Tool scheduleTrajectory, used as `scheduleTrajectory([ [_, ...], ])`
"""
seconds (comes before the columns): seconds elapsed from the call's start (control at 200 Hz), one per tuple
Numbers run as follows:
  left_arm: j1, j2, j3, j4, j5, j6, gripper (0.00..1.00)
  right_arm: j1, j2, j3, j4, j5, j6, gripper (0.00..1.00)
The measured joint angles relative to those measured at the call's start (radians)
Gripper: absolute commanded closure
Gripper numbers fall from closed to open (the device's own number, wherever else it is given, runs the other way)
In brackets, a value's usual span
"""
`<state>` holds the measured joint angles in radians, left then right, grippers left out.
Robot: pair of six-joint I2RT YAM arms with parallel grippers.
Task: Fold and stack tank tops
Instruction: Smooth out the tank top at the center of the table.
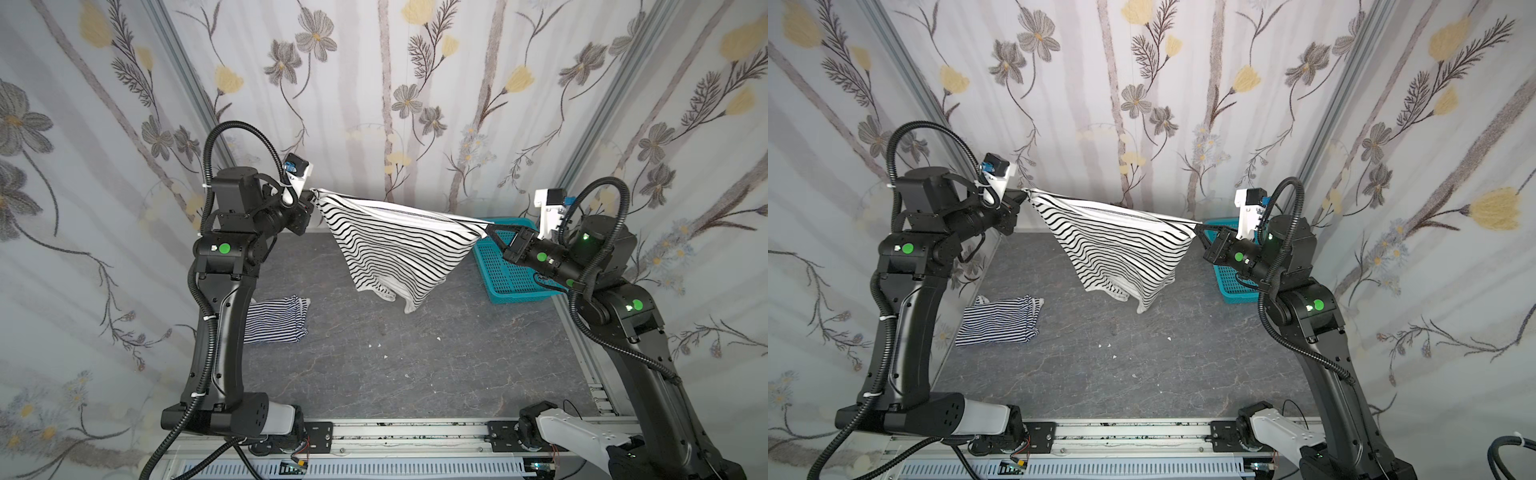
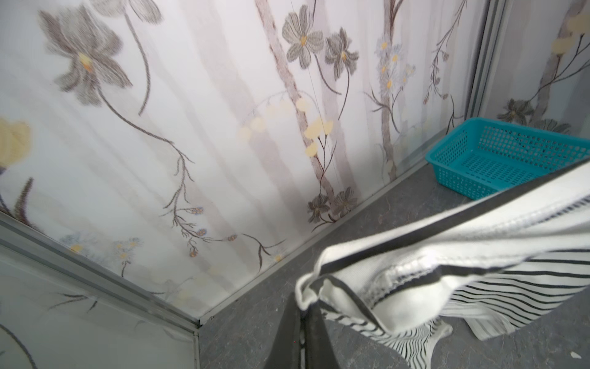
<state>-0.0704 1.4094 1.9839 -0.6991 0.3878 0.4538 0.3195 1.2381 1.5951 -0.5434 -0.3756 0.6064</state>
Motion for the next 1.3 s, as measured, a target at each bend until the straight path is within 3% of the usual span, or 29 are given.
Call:
scheduleTrajectory([
  [0.225, 0.0, -0.06, 0.072, -0.016, 0.031, -0.096, 1.0, 0.001, -0.032, 0.164, -0.108, 0.009, -0.026, 1.0],
  [0.405, 0.0, -0.026, 0.111, -0.006, 0.034, -0.127, 1.0, -0.024, 0.041, 0.263, -0.147, 0.032, -0.055, 1.0],
  [0.66, 0.0, 0.224, 0.161, -0.027, 0.038, -0.139, 1.0, -0.119, 0.235, 0.272, -0.174, 0.007, -0.084, 1.0],
  [0.88, 0.0, 0.464, 0.367, -0.033, 0.007, -0.139, 1.0, -0.152, 0.412, 0.306, -0.106, -0.046, -0.091, 1.0],
  [0.999, 0.007, 0.57, 0.522, -0.038, -0.008, -0.158, 1.0, -0.171, 0.533, 0.438, -0.125, -0.075, -0.102, 1.0],
  [1.149, 0.014, 0.559, 0.568, -0.037, -0.012, -0.178, 1.0, -0.174, 0.598, 0.604, -0.127, -0.125, -0.129, 1.0],
  [1.299, 0.033, 0.485, 0.478, -0.019, -0.004, -0.181, 1.0, -0.175, 0.589, 0.602, -0.11, -0.164, -0.144, 1.0],
])
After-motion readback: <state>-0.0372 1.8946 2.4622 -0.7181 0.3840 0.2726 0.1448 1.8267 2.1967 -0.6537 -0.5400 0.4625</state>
